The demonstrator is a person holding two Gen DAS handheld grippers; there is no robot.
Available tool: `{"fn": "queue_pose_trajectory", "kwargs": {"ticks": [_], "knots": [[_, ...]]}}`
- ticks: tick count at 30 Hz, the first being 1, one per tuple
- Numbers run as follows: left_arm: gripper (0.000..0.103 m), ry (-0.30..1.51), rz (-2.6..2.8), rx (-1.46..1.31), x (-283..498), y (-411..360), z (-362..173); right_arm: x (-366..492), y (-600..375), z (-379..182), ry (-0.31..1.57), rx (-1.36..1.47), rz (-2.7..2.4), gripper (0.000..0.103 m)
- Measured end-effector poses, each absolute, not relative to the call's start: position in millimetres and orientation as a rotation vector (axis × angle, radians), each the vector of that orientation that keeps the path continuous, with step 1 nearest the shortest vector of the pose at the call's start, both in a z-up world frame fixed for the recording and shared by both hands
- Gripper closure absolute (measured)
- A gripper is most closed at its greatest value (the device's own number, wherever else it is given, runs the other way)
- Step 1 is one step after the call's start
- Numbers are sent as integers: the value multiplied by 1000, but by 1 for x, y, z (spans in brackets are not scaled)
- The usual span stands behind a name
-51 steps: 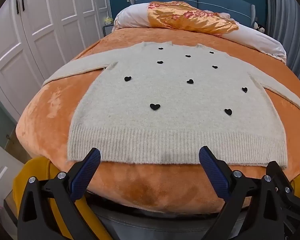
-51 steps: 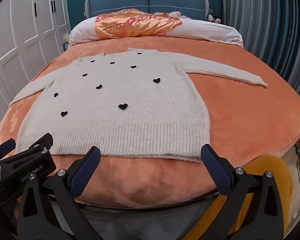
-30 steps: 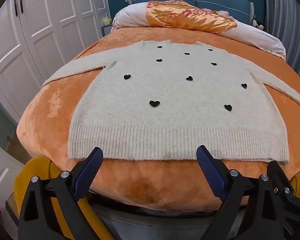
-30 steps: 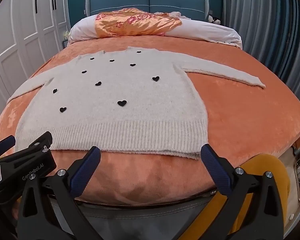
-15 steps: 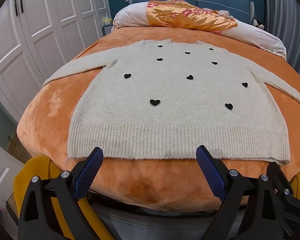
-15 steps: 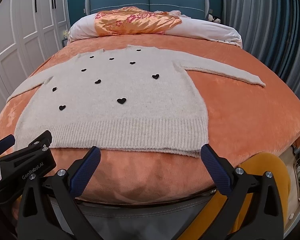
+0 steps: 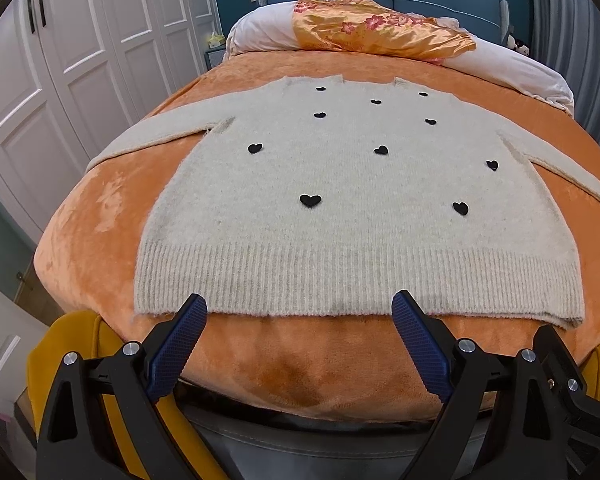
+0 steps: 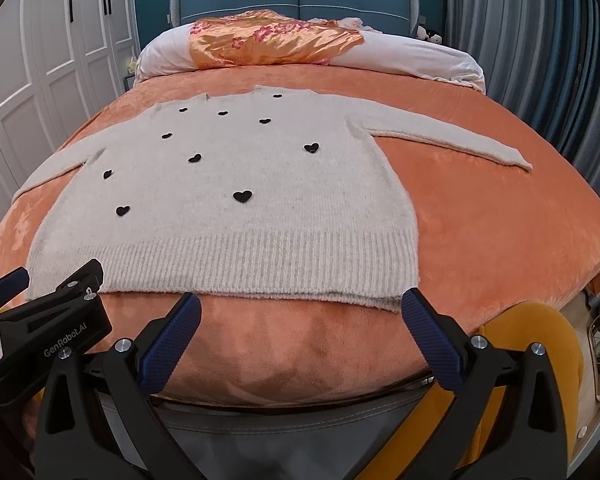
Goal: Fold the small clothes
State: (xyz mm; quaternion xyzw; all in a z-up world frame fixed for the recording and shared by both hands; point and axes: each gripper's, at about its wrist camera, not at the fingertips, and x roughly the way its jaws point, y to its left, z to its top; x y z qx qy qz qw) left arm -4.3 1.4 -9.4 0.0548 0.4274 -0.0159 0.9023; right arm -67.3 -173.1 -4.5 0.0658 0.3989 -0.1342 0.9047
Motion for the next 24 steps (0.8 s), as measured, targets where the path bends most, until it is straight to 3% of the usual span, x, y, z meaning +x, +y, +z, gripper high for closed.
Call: {"fn": "queue_pose_trajectory", "kwargs": {"ticks": [24], "knots": [[14,887,-31,117,-5,-1,-10,-66,-174,-4,837,136,-278,5]]}}
